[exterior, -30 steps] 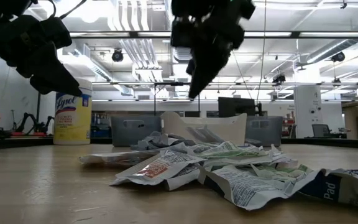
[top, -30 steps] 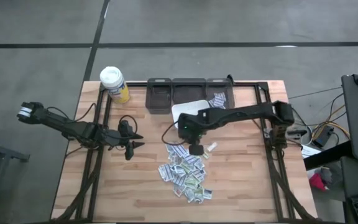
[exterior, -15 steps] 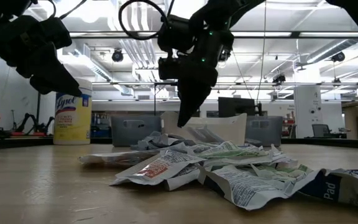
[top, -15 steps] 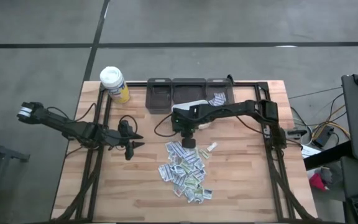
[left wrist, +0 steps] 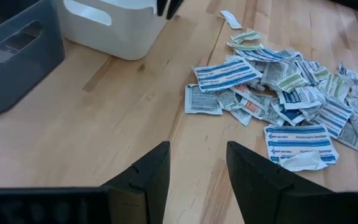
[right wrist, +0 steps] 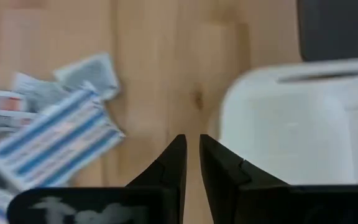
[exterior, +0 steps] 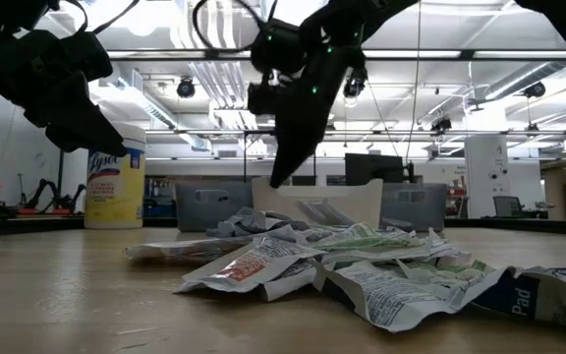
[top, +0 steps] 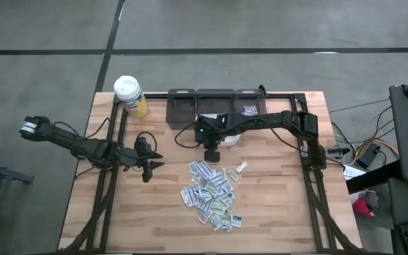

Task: Pick & Place First Aid Supplies
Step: Adjust the white bin, then put the blue bandage pack into the right black bin

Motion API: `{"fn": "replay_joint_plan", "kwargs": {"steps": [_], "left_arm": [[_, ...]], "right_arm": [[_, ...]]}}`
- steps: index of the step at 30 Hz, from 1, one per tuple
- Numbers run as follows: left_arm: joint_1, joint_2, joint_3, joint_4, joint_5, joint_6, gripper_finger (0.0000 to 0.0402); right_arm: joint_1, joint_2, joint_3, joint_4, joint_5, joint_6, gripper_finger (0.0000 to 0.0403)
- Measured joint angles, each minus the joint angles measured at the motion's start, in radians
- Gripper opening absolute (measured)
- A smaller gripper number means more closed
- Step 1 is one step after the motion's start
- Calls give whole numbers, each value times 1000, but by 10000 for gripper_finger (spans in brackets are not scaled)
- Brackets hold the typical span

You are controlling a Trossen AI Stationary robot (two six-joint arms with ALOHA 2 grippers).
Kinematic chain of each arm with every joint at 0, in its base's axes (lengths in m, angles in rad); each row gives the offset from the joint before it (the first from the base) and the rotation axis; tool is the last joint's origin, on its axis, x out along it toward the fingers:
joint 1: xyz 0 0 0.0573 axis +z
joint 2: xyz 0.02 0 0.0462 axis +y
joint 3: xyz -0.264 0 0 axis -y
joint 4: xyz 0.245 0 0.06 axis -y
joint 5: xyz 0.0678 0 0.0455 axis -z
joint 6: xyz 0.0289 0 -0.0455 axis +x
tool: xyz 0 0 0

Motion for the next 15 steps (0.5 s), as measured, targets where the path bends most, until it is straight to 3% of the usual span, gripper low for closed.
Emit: {"fn": "replay_joint_plan", "kwargs": {"steps": [5,9,15], "left_arm": [[0,0,0,0,0,-9,161],[0,0,0,0,0,0,161],[0,0,-1,-1,0,11,161]], "right_arm": [[34,-66,1,-196,-291,-126,43],[69,-85,1,-324,-301,-148,45],[77,-75,0,-305,-295,-51,57]]}}
